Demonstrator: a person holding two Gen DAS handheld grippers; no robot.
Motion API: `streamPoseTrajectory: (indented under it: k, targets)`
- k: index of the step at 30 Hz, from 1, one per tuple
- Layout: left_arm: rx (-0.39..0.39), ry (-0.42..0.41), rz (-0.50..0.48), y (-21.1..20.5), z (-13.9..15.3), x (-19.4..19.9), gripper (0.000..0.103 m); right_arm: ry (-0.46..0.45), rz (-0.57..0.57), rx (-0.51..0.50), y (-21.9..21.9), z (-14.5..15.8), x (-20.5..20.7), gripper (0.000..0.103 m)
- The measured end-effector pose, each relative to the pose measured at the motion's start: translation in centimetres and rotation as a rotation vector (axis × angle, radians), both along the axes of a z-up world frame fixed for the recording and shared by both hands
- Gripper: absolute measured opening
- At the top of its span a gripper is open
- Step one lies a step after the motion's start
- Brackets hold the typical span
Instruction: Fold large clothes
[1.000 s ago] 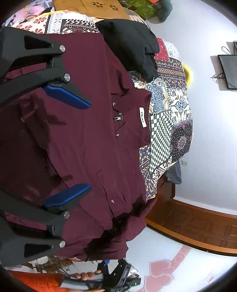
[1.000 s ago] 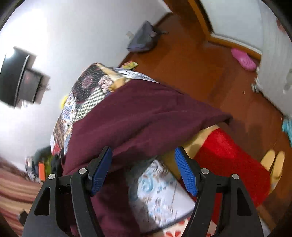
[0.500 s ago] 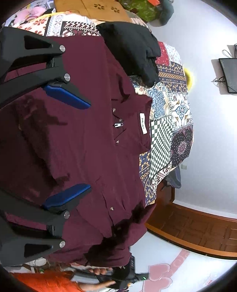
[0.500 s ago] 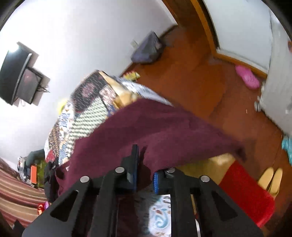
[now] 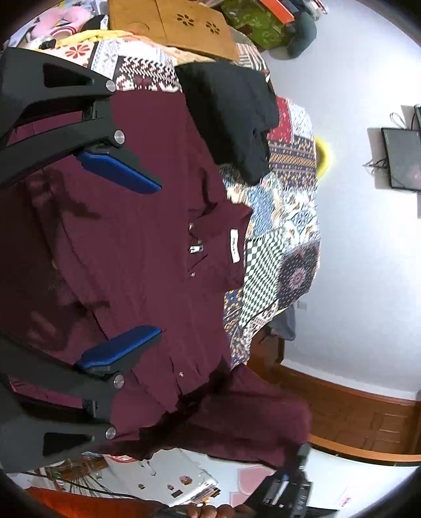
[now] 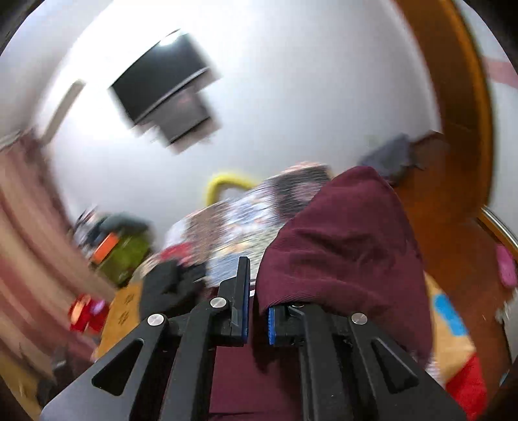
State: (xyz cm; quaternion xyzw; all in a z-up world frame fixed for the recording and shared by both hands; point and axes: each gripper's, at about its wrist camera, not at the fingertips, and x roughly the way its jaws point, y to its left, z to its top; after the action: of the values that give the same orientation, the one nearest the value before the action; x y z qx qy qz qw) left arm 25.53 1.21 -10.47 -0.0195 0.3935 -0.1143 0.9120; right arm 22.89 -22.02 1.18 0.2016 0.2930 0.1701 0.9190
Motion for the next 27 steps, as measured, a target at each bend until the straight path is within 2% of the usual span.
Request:
streamPoseTrajectory:
  k: [2, 4, 7, 10, 13, 15, 16, 18, 21, 24, 27]
  targets:
    - [-0.009, -0.010, 0.014, 0.9, 0.2, -0.5, 0.083, 0.026, 0.075, -0.022, 3.4, -1.2, -0.1, 0.008]
    - [-0.015, -0.016, 0.030, 1.8, 0.3, -1.1, 0.084, 0.090, 0.134, -0.044, 6.5, -3.7, 0.2, 0.012]
    - [-0.030, -0.024, 0.058, 3.4, 0.0, -2.1, 0.088, 0.273, 0.206, -0.126, 10.7, -9.8, 0.3, 0.012]
    - [-0.029, -0.021, 0.085, 4.9, -0.7, -3.0, 0.090, 0.417, 0.252, -0.154, 11.6, -13.6, -0.1, 0.013]
    - [-0.010, 0.000, 0.100, 5.9, -1.5, -3.3, 0.090, 0.500, 0.284, -0.113, 10.7, -15.2, -0.8, 0.020]
    - [0.007, 0.016, 0.108, 6.0, -2.1, -3.1, 0.090, 0.494, 0.284, -0.091, 9.3, -14.4, -1.0, 0.031]
    - [0.013, 0.020, 0.110, 5.9, -2.2, -3.0, 0.090, 0.473, 0.266, -0.097, 8.4, -13.6, -1.2, 0.035]
    - [0.023, 0.024, 0.106, 5.3, -2.3, -2.5, 0.090, 0.420, 0.201, -0.121, 7.0, -12.3, -1.7, 0.049]
    - [0.034, 0.017, 0.080, 3.7, -2.0, -1.9, 0.090, 0.303, 0.087, -0.166, 3.8, -9.5, -2.9, 0.057]
    - [0.057, -0.005, 0.029, 1.1, -1.2, -1.2, 0.090, 0.233, -0.014, -0.181, 0.7, -8.0, -3.5, 0.069]
    - [0.086, -0.028, -0.041, -2.1, -0.2, -0.2, 0.090, 0.191, -0.137, -0.242, -2.3, -7.5, -4.1, 0.070]
